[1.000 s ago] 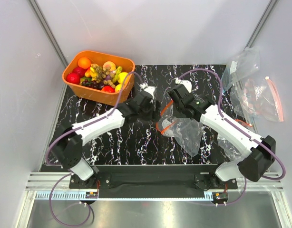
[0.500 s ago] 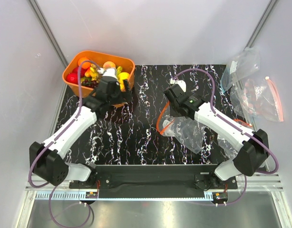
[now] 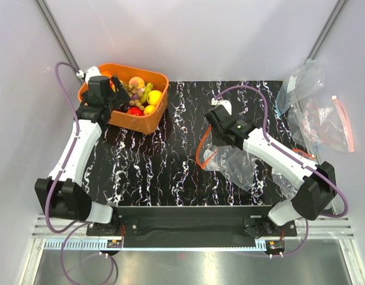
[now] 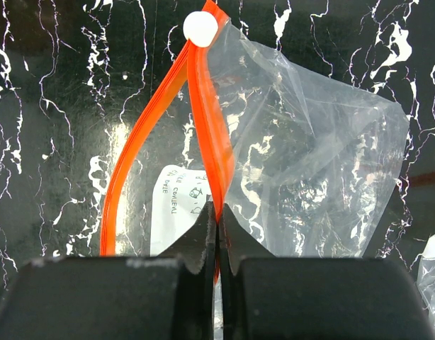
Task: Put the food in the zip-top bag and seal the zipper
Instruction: Pick up the fake fruit from the bin.
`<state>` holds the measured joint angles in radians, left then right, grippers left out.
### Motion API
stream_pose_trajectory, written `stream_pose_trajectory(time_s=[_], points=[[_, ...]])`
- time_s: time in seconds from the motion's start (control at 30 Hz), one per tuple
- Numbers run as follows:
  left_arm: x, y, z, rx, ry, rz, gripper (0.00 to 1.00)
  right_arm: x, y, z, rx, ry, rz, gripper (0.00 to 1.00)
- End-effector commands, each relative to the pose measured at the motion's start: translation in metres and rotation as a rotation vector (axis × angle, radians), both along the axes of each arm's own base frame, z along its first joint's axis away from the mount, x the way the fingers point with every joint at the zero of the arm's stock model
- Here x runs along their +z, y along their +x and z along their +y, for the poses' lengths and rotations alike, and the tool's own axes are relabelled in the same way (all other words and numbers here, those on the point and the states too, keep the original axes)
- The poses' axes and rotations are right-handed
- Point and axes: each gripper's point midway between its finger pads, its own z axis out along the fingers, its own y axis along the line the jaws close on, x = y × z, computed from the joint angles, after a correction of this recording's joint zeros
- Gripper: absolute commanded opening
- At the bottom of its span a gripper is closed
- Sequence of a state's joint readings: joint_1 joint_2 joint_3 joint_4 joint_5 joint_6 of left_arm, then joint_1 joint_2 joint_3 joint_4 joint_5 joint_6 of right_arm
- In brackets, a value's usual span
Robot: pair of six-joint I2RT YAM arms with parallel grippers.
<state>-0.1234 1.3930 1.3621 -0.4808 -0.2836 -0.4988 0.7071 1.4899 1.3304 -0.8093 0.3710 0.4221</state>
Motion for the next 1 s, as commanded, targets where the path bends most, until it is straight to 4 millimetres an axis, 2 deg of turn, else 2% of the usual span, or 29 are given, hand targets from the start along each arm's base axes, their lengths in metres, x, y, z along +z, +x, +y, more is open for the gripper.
stream_pose_trajectory(time_s=[0.0, 0.03, 0.1, 0.17, 0.23, 0.27, 0.3, 0.37, 0.5, 0.53, 0.57, 0.63, 0.77, 0.8, 0.83, 0.87, 0.93, 0.97], points=[[-0.001, 0.027, 0.000, -0.026, -0.043, 0.002, 0.99, 0.025, 0.001, 0.006, 0.027, 0.043, -0.047, 0.00], [0.010, 0.035, 0.000, -0.032, -0.053, -0.016, 0.99, 0.025, 0.000, 0.005, 0.028, 0.040, -0.043, 0.00], [-0.006, 0.048, -0.006, -0.065, -0.075, 0.038, 0.98, 0.027, 0.000, 0.004, 0.026, 0.039, -0.049, 0.00], [-0.004, 0.057, -0.012, -0.088, -0.095, 0.046, 0.98, 0.030, 0.000, 0.002, 0.024, 0.032, -0.057, 0.00], [-0.014, 0.067, -0.015, -0.098, -0.101, 0.066, 0.97, 0.032, 0.000, 0.000, 0.023, 0.031, -0.061, 0.00], [-0.012, 0.071, -0.015, -0.097, -0.101, 0.058, 0.96, 0.032, 0.000, 0.001, 0.023, 0.033, -0.060, 0.00], [-0.023, 0.077, -0.014, -0.095, -0.102, 0.083, 0.93, 0.033, -0.001, 0.000, 0.022, 0.032, -0.064, 0.00], [-0.033, 0.081, -0.011, -0.086, -0.105, 0.111, 0.91, 0.033, -0.001, -0.001, 0.022, 0.032, -0.064, 0.00], [-0.060, 0.088, -0.011, -0.107, -0.150, 0.149, 0.69, 0.031, -0.005, -0.004, 0.015, 0.035, -0.062, 0.00], [-0.060, 0.088, -0.011, -0.110, -0.155, 0.146, 0.49, 0.032, -0.005, -0.004, 0.013, 0.042, -0.065, 0.00], [-0.058, 0.090, -0.013, -0.123, -0.162, 0.131, 0.36, 0.032, -0.006, -0.004, 0.014, 0.044, -0.066, 0.00], [-0.049, 0.089, -0.013, -0.138, -0.151, 0.107, 0.00, 0.033, -0.007, -0.005, 0.013, 0.045, -0.065, 0.00], [-0.017, 0.079, -0.031, -0.239, -0.180, 0.032, 0.00, 0.032, -0.007, -0.006, 0.017, 0.037, -0.063, 0.00], [0.000, 0.072, -0.033, -0.251, -0.182, -0.008, 0.00, 0.030, -0.008, -0.006, 0.018, 0.034, -0.058, 0.00], [0.005, 0.067, -0.036, -0.271, -0.185, -0.031, 0.00, 0.030, -0.007, -0.006, 0.016, 0.033, -0.057, 0.00], [0.022, 0.058, -0.038, -0.281, -0.183, -0.074, 0.00, 0.029, -0.008, -0.005, 0.018, 0.035, -0.057, 0.00], [0.032, 0.050, -0.042, -0.297, -0.191, -0.117, 0.00, 0.030, -0.008, -0.006, 0.018, 0.036, -0.060, 0.00], [0.048, 0.040, -0.048, -0.331, -0.207, -0.156, 0.00, 0.032, -0.008, -0.005, 0.020, 0.041, -0.065, 0.00]])
